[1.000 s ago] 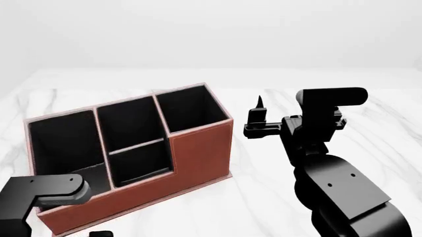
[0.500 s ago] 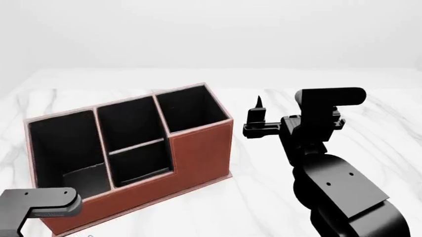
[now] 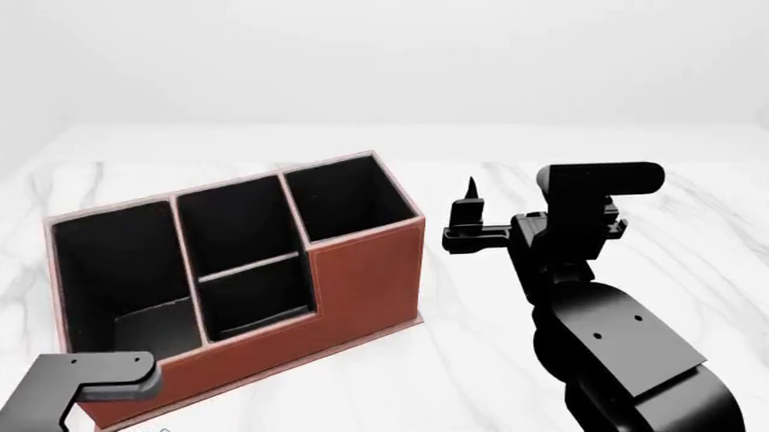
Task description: Pick up the book and place it in the front compartment of the caddy.
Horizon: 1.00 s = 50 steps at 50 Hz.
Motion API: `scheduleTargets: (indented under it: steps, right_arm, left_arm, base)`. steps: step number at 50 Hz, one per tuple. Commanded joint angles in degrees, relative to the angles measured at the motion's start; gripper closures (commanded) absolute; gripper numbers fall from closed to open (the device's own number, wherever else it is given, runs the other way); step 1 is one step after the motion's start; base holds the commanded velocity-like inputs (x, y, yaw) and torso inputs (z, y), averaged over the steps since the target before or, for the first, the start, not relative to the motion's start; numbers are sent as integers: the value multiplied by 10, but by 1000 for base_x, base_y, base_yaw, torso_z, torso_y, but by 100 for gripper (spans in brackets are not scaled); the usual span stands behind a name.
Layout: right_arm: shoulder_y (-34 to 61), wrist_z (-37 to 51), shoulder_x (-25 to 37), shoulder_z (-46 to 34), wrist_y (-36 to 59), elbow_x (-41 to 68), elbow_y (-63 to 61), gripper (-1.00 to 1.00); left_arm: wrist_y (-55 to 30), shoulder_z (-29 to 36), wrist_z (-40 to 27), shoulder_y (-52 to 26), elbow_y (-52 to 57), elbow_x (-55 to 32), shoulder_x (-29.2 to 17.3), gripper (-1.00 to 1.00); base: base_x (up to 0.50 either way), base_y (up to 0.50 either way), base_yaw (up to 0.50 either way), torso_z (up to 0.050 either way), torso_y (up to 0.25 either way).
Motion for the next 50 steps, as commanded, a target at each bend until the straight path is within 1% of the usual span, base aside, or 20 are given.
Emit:
scheduleTargets:
  steps: [1, 15, 21, 33, 42, 43, 50]
  right_arm:
    - [1, 3, 1, -1, -2, 2, 3, -100]
    - [0, 4, 3, -2, -5, 7, 5, -100]
    - [1, 6, 4, -2, -7, 9, 6, -100]
    - [1, 6, 5, -3, -14, 10, 15, -100]
    - [0, 6, 5, -5, -22, 9, 25, -100]
    - [-1, 6, 5, -5, -23, 9, 25, -100]
    - [0, 8, 6, -7, -23, 11, 26, -100]
  left_arm:
    - [-10, 12, 29, 18, -30, 35, 23, -100]
    - [-15, 25, 53, 36, -56, 62, 44, -100]
    - [2, 27, 62, 57, -51, 66, 32, -100]
    - [8, 40, 71, 81, -65, 66, 31, -100]
    - [6, 41, 66, 83, -68, 63, 27, -100]
    - [7, 38, 60, 79, -67, 66, 25, 100]
    - [5, 37, 58, 77, -63, 60, 20, 100]
  base:
    - [0, 0, 0, 0, 0]
    - [0, 0, 0, 0, 0]
    - [0, 0, 0, 0, 0]
    - [0, 0, 0, 0, 0]
    - [0, 0, 0, 0, 0]
    - [0, 0, 0, 0, 0]
    - [0, 0, 0, 0, 0]
